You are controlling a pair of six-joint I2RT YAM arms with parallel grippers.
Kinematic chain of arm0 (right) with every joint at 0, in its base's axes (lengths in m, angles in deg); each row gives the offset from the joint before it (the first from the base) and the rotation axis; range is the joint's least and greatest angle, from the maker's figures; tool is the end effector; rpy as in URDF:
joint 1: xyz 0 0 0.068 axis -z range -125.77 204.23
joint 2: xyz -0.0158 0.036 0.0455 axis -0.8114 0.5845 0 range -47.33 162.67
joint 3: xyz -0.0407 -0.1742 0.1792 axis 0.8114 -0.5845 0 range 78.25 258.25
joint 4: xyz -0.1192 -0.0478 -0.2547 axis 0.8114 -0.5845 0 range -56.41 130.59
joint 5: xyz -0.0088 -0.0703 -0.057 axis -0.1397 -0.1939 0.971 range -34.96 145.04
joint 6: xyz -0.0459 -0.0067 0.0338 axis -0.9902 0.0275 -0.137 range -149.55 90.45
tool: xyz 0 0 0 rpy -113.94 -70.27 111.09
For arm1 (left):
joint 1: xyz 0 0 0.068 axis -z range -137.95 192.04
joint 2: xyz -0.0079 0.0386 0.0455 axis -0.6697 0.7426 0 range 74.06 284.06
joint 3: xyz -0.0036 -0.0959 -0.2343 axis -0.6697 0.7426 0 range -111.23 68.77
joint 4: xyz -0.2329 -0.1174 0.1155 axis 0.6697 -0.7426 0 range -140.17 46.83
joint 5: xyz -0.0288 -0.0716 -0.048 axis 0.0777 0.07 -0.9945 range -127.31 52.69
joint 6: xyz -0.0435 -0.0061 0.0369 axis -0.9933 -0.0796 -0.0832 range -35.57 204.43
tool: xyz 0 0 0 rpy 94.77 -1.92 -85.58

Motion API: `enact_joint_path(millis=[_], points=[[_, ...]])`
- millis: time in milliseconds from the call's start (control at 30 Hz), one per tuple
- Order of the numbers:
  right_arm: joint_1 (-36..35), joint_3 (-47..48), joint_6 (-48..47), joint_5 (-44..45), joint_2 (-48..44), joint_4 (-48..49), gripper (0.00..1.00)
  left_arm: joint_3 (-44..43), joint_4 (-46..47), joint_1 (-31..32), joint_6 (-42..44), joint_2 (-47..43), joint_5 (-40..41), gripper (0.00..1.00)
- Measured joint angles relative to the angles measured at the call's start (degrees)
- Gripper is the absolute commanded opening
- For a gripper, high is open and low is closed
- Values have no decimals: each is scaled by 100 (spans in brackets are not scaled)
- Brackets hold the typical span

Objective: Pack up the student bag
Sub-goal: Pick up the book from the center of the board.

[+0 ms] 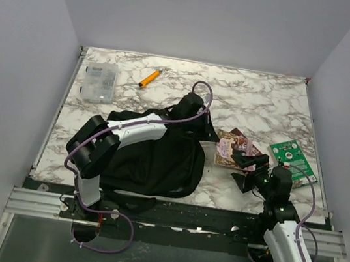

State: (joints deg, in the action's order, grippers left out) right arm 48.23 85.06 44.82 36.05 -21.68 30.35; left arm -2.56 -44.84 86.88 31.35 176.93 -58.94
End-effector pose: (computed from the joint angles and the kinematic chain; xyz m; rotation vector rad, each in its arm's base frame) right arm 0.1714 0.0312 0.1338 1.0898 2.0013 1.1503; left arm 0.2940 -0.3134 0.1996 0.0759 2.4505 -1.3000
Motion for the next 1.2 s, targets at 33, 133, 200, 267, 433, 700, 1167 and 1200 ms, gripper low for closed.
enact_joint_path(millis=[33,133,200,267,433,700,1167,1200], points=[[0,-68,203,0,-114,90,99,0,31,0,-42,-22,-22,0],[0,-260,706,-24,-103,699,97,42,219,2,-306,-125,-184,0],[0,-345,994,-42,114,1071,89,151,376,2,-463,-219,-282,0],[2,-350,1283,-46,337,1429,78,299,511,15,-599,-310,-356,0],[2,-350,1766,-48,848,2131,36,719,743,63,-828,-516,-407,0],[0,-212,1751,-85,474,2334,0,1379,1016,98,-1008,-1049,-431,20],[2,2175,-1279,-859,1421,990,0,3246,815,111,232,-4140,-693,81],[2,2378,-1528,-1010,1626,876,0,3274,619,96,374,-4406,-693,82]])
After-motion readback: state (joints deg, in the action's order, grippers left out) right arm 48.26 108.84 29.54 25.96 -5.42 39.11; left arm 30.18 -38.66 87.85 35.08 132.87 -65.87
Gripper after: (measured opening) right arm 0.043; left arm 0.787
